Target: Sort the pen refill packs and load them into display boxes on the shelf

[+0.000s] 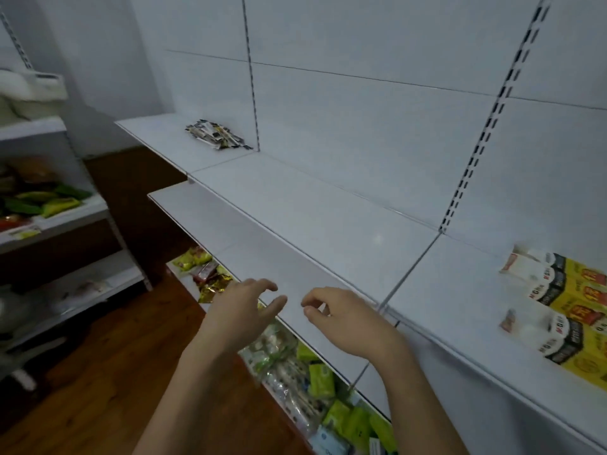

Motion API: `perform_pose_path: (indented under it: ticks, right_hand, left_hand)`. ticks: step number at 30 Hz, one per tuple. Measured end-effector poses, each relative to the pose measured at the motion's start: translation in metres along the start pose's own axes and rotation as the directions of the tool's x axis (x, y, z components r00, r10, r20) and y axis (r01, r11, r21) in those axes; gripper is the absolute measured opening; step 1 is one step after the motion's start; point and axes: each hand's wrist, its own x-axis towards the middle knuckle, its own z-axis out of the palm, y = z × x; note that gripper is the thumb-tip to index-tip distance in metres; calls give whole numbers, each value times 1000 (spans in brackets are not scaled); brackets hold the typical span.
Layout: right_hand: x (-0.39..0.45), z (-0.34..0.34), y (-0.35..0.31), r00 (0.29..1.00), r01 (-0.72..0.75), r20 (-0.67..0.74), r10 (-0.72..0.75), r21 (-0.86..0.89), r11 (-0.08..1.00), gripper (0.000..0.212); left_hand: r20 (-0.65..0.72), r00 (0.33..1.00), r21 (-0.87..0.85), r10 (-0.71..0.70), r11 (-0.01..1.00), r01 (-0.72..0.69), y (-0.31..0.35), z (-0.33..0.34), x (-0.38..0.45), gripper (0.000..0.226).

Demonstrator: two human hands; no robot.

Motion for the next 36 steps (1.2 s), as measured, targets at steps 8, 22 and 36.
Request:
perform_pose_path:
  ticks: [8, 22, 36]
  right_hand:
    - [97, 76, -101, 974, 2, 226, 8, -47, 999, 28]
    - [315, 138, -156, 964, 56, 262, -50, -17, 998, 18]
    - [567, 145, -233, 942, 161, 308, -130, -77, 984, 26]
  left_hand:
    - [61, 989, 3, -132, 991, 132, -143, -36, -14, 57]
    - [143, 905, -49, -400, 911, 411, -329, -84, 101, 48]
    - [28, 851, 40, -524, 852, 523, -532, -184, 242, 43]
